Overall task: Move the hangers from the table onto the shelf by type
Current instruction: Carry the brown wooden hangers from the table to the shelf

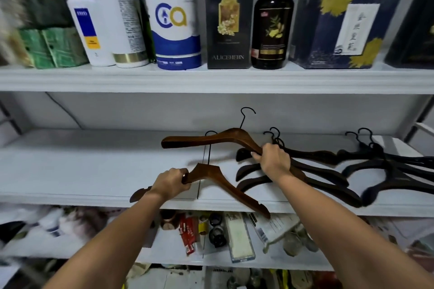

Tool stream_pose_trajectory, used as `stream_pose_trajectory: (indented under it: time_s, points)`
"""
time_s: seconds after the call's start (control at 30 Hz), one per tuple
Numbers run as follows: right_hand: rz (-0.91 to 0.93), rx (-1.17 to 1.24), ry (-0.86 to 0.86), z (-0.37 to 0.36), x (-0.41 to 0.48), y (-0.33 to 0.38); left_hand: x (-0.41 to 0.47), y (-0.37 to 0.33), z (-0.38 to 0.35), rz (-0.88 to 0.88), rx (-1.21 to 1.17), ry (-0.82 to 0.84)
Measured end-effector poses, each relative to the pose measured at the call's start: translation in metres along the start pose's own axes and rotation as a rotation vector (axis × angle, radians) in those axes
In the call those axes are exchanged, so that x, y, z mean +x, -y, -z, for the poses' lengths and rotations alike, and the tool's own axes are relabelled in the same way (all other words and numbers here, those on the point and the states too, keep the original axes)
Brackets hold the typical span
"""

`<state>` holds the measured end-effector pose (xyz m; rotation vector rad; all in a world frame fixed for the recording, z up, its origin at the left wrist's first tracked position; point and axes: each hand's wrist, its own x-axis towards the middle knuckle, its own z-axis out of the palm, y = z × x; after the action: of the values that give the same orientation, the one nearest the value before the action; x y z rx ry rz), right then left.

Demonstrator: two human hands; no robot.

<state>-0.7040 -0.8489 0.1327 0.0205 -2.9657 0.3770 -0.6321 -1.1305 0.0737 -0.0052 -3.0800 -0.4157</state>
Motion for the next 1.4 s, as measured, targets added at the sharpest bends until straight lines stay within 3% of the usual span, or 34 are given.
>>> stream_pose_trajectory:
  time_s: [0.7, 1.1, 1.4]
  points:
    - [0.080, 0.000, 0.112, -0.054, 0.097, 0.060, 0.021, 0.086, 0.009, 0.226, -0.110, -0.002]
    - [-0.059, -0.002, 0.130, -0.060, 0.122, 0.080, 0.084, 0.124, 0.015, 0.203, -0.260, 0.030]
    - [-0.154, -0.044, 0.058, -0.065, 0.126, 0.080, 0.133, 0.142, -0.004, 0.189, -0.210, 0.094]
